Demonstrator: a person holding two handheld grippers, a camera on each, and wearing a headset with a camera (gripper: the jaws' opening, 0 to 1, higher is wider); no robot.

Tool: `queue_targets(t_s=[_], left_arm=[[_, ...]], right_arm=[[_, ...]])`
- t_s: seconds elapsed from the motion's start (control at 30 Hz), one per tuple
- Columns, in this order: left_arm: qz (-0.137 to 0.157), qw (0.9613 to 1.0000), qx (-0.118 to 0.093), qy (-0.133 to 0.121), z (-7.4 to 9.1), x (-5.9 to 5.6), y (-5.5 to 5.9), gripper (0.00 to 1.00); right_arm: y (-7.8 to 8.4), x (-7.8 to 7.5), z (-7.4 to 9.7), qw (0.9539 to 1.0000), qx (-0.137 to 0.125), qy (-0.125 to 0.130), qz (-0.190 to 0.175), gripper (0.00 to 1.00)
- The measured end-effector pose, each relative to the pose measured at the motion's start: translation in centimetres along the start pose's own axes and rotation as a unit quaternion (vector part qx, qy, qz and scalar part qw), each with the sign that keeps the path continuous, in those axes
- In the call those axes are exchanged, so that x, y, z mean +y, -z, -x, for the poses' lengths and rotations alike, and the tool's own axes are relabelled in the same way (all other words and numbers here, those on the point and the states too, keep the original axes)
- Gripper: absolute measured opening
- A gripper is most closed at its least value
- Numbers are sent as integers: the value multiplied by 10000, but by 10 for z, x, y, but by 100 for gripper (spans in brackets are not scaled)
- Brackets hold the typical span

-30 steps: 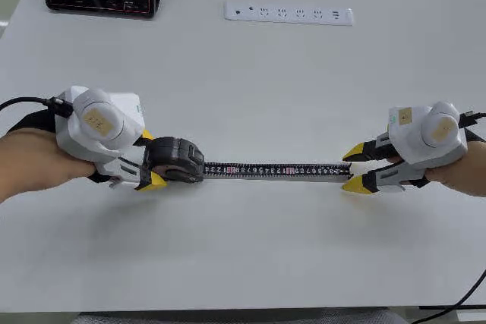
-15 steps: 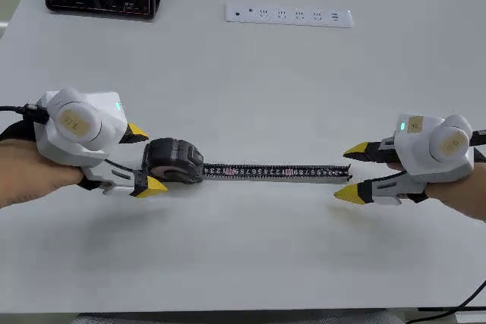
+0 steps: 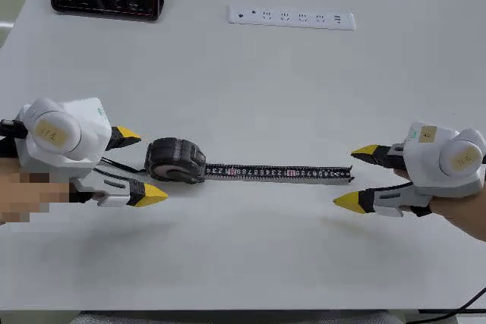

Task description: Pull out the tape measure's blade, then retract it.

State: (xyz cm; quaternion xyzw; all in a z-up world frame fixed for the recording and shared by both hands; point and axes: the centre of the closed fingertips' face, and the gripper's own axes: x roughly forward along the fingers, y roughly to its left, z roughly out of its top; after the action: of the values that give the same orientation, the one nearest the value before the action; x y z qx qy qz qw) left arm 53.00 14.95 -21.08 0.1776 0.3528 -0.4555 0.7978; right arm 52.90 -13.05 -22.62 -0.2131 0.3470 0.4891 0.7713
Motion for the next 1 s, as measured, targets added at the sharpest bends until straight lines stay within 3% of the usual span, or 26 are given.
queue_targets(t_s=[0.3,0.73,1.0], left_arm=[[204,9992,-288,-189,10,-2,0,66],[348,9950,-778,-513,24,-7,-6,70],[416,9928,-939,-610,30,-14,-5,71]], right_arm=[[-7,2,5,9994,-188,251,-130,58],[-14,11,12,9970,-463,559,-258,66],[-18,17,16,9951,-640,688,-295,73]])
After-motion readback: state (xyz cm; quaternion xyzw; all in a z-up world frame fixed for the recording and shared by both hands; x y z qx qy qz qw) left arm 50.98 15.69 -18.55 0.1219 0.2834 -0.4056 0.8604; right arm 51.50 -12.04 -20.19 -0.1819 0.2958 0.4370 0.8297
